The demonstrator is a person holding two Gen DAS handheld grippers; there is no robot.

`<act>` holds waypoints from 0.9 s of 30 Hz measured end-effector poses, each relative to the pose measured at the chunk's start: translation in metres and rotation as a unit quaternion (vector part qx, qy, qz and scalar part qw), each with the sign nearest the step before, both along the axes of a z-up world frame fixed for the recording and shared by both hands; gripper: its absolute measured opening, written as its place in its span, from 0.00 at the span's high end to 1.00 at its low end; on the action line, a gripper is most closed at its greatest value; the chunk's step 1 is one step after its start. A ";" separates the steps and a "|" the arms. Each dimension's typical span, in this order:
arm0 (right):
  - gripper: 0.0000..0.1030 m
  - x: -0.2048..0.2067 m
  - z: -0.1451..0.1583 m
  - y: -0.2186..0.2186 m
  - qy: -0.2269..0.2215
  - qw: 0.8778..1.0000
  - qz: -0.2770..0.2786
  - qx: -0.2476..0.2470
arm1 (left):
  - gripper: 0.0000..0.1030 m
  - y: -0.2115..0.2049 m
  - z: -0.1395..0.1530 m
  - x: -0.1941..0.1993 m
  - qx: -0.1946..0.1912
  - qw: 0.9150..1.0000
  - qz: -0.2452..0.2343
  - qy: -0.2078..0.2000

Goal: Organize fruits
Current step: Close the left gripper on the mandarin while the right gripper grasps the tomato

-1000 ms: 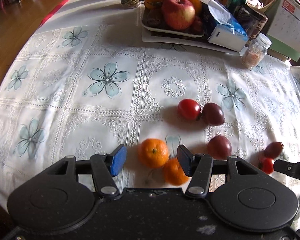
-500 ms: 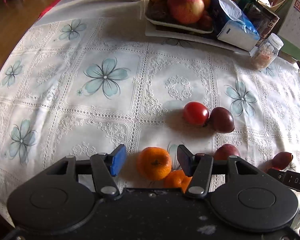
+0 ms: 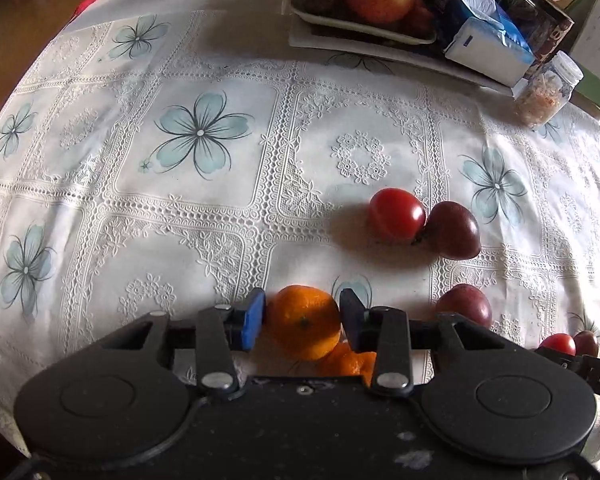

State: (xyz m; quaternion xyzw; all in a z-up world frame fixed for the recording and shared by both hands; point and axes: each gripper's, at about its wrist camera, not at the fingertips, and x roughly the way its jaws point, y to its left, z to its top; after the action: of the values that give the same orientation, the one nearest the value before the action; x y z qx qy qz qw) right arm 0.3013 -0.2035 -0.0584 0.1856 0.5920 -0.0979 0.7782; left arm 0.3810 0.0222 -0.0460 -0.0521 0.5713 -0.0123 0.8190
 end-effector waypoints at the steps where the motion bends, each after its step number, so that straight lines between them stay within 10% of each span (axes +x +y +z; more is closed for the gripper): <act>1: 0.59 0.000 0.000 0.000 0.000 1.000 -0.002 -0.003 | 0.62 0.002 0.000 0.000 -0.006 1.000 0.003 0.002; 27: 0.59 -0.048 0.053 0.009 -0.090 0.995 0.027 -0.022 | 0.62 0.013 0.069 -0.081 -0.007 0.995 -0.020 -0.101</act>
State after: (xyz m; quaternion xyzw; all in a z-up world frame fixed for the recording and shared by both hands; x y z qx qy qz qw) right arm 0.2532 -0.1944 -0.0052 0.1608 0.5217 -0.0725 0.8347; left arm 0.2995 0.0350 0.0230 -0.0443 0.4863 -0.0378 0.8719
